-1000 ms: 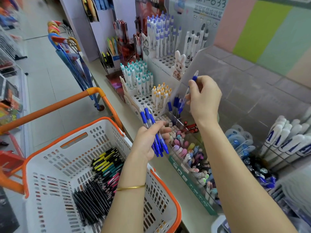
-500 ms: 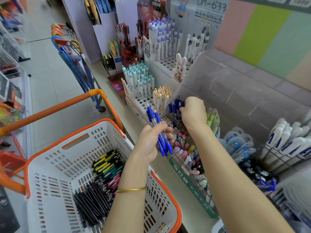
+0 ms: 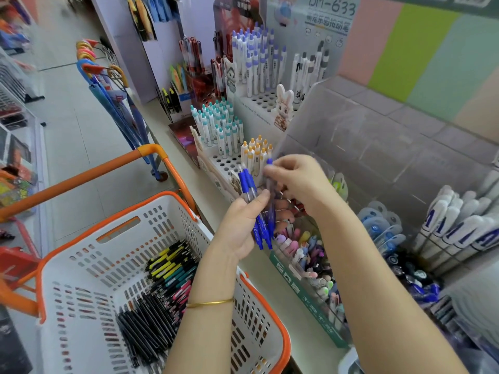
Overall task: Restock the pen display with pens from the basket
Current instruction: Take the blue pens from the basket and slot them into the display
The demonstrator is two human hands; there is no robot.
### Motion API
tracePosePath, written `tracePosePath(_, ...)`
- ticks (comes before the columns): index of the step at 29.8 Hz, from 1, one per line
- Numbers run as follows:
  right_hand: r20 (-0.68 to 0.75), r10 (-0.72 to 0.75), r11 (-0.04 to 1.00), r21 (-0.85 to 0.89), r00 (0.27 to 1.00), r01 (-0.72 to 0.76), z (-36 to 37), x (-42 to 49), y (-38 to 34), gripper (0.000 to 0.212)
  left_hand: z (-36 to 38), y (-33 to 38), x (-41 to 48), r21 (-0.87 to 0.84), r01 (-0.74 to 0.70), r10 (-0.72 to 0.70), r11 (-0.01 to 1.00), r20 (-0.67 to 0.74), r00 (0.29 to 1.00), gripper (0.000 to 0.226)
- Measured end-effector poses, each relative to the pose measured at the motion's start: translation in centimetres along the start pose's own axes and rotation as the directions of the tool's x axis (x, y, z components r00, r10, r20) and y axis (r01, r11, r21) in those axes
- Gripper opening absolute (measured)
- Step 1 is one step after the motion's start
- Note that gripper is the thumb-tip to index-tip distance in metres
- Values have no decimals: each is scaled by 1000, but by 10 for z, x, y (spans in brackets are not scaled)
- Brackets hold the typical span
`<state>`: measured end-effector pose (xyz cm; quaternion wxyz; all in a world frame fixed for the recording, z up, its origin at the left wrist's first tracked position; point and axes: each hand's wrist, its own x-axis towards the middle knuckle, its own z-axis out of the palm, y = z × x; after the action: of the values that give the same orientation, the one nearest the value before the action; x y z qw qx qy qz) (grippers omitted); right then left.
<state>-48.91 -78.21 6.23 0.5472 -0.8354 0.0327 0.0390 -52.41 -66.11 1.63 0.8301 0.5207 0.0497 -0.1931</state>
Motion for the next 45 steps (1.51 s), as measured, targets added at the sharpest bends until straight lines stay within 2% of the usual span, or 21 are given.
tracePosePath(2,-248,-52,991,104,967,81,-4,5,-1,12,-2,-1,2,-32,31,-32,999,-45,998,23)
tracePosePath(3,-366,-95,987,90,926,137,-7,8,-1,10,-3,-2,2,-43,43,-46,998,-72,996,23)
tracePosePath(4,-443,-145,983,39,885,181,-10,11,-2,8,-3,-3,2,-49,53,-58,997,-96,994,22)
tracePosePath(6,-475,-215,976,-81,853,201,-13,16,0,9,-4,-5,2,-48,67,-73,997,-123,990,20)
tracePosePath(10,-370,-213,926,-372,904,66,-4,26,10,9,0,-8,2,-53,76,-83,996,-137,987,24)
tracePosePath(13,-261,-84,815,-573,962,-84,3,30,15,17,-1,-8,3,-67,64,-72,996,-136,988,15)
tracePosePath(16,-234,-20,735,-663,972,-145,11,34,19,7,-4,-8,3,-40,42,-47,998,-129,990,16)
tracePosePath(17,-229,-12,720,-677,973,-150,13,35,20,10,-5,-8,3,-27,35,-39,999,-125,991,16)
tracePosePath(21,-178,34,752,-644,983,-143,7,39,20,12,-7,-8,2,28,7,-4,1000,-94,996,18)
tracePosePath(25,-220,-102,836,-547,970,-36,-6,28,6,17,-6,-9,4,31,-4,6,1000,-60,998,19)
tracePosePath(27,-102,-109,895,-442,989,53,-7,13,-5,23,-3,-9,5,45,-7,9,999,-42,999,20)
tracePosePath(29,76,-24,943,-328,997,48,-6,0,-11,27,0,-10,5,60,-9,11,998,-22,1000,21)
tracePosePath(31,151,13,959,-280,988,30,-6,-5,-10,19,2,-11,5,60,-7,8,998,-11,1000,20)
tracePosePath(33,87,-34,964,-259,996,55,-5,-3,-6,13,1,-11,4,49,5,-5,999,2,1000,21)
tracePosePath(35,-83,-95,985,-154,992,81,-6,2,-3,12,-2,-11,5,26,24,-24,999,-7,1000,20)
tracePosePath(37,-337,-150,989,-61,930,137,-9,8,-2,11,-6,-11,8,-6,47,-48,999,-50,998,17)
tracePosePath(39,-506,-216,976,-98,835,192,-13,12,-3,6,-8,-13,9,-25,69,-71,997,-96,993,16)
tracePosePath(41,-542,-281,958,-201,792,203,-12,13,-2,8,-7,-14,8,-7,76,-77,997,-135,988,14)
tracePosePath(45,-466,-312,900,-423,828,101,-3,15,7,13,-5,-17,9,-14,90,-91,996,-144,985,4)
